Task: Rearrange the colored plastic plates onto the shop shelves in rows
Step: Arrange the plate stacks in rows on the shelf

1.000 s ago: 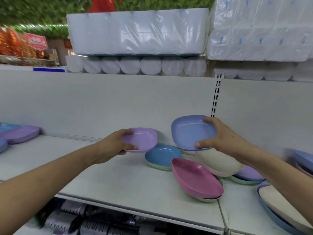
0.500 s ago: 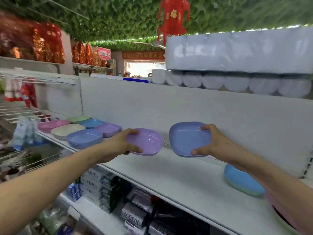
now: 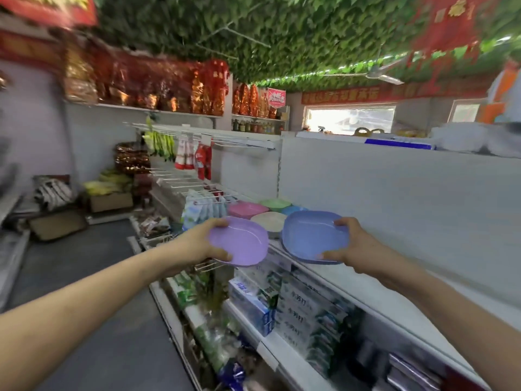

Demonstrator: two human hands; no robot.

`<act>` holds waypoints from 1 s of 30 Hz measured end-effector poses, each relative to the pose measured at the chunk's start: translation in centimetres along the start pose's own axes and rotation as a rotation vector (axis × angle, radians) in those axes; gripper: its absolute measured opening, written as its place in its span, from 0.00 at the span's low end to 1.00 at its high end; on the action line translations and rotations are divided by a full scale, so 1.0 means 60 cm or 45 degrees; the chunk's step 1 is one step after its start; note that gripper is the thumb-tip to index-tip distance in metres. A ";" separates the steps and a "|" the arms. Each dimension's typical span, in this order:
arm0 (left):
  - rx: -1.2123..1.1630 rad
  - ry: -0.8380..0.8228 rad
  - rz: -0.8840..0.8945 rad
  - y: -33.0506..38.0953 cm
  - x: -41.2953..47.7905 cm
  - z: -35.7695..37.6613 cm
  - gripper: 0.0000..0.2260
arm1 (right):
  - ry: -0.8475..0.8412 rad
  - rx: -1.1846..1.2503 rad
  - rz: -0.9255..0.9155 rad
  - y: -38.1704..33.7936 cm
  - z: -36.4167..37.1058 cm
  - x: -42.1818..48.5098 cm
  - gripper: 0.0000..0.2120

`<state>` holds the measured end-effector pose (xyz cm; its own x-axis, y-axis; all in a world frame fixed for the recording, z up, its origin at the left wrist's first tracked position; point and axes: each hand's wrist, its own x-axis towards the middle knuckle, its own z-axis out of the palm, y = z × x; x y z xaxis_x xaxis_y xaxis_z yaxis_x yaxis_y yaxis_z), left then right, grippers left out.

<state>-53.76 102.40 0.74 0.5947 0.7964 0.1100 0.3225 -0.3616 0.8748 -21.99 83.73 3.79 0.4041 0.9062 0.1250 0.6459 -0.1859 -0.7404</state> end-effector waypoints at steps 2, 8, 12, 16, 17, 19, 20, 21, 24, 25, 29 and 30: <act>-0.004 0.039 -0.018 -0.030 -0.004 -0.051 0.38 | -0.005 0.015 -0.039 -0.030 0.052 0.029 0.40; -0.056 0.074 -0.035 -0.109 0.041 -0.118 0.33 | -0.007 -0.041 -0.077 -0.069 0.139 0.110 0.43; -0.051 0.059 -0.058 -0.146 0.112 -0.133 0.34 | -0.006 -0.056 -0.078 -0.090 0.176 0.181 0.42; -0.019 0.083 -0.073 -0.173 0.180 -0.170 0.34 | -0.026 -0.103 -0.090 -0.113 0.224 0.270 0.41; -0.006 0.099 -0.076 -0.182 0.199 -0.188 0.34 | -0.032 -0.118 -0.102 -0.121 0.239 0.301 0.41; 0.026 0.123 -0.088 -0.200 0.238 -0.236 0.34 | -0.045 -0.081 -0.134 -0.144 0.262 0.360 0.41; 0.043 0.129 -0.098 -0.207 0.259 -0.262 0.34 | -0.052 -0.061 -0.151 -0.155 0.270 0.387 0.41; 0.057 0.137 -0.102 -0.213 0.280 -0.286 0.34 | -0.055 -0.054 -0.164 -0.165 0.276 0.411 0.41; 0.066 0.162 -0.083 -0.220 0.343 -0.334 0.33 | -0.052 -0.055 -0.155 -0.179 0.286 0.471 0.40; 0.047 0.163 -0.076 -0.222 0.365 -0.342 0.32 | -0.051 -0.048 -0.147 -0.180 0.288 0.489 0.40; 0.027 0.074 -0.017 -0.221 0.456 -0.336 0.31 | -0.021 -0.057 -0.073 -0.175 0.284 0.527 0.41; 0.042 0.042 0.001 -0.220 0.480 -0.329 0.31 | -0.005 -0.075 -0.051 -0.173 0.280 0.531 0.41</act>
<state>-55.42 139.67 1.68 0.5704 0.8115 0.1268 0.3464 -0.3777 0.8587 -26.70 120.91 4.32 0.3748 0.9147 0.1510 0.6984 -0.1714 -0.6949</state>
